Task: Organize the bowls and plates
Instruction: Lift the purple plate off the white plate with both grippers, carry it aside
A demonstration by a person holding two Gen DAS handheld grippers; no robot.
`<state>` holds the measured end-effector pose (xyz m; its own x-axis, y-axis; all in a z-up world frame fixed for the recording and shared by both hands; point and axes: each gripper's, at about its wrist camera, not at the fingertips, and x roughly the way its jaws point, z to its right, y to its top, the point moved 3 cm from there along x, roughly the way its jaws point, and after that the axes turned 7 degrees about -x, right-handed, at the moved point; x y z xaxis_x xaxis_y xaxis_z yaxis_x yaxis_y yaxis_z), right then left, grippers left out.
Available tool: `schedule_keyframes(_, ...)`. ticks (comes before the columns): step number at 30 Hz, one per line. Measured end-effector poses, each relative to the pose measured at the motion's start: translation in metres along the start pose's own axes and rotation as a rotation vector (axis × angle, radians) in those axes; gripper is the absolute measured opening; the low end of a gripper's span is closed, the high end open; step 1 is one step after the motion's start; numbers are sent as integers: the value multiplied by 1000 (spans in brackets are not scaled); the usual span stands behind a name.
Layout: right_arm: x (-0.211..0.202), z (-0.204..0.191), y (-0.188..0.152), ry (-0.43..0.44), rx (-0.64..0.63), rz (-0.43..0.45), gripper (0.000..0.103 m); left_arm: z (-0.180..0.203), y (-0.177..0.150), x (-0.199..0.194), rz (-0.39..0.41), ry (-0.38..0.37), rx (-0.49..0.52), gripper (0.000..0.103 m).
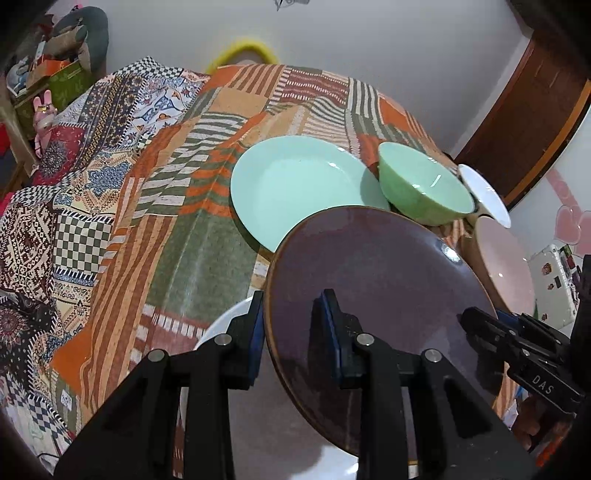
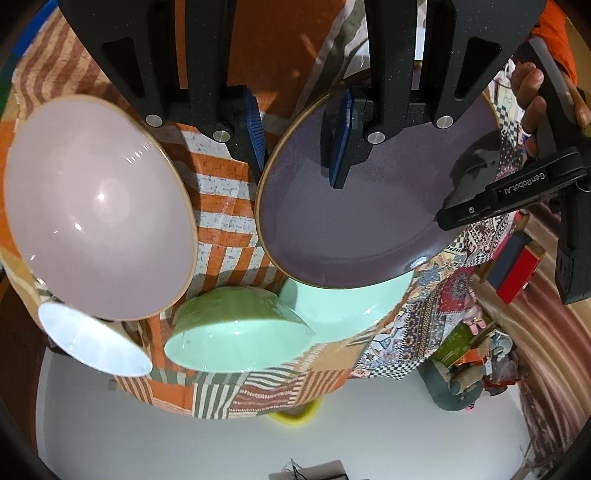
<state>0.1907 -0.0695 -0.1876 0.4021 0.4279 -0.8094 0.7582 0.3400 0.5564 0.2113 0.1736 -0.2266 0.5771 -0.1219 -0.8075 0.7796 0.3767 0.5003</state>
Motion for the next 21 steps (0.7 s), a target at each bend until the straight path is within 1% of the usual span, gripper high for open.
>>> schedule_keyframes(12, -45, -3, -7, -2, -14, 72, 30, 34, -27, -64, 70, -20, 46, 29)
schedule_keyframes(21, -77, 2, -22, -14, -16, 120, 30, 63, -51, -99, 95, -39, 84, 29)
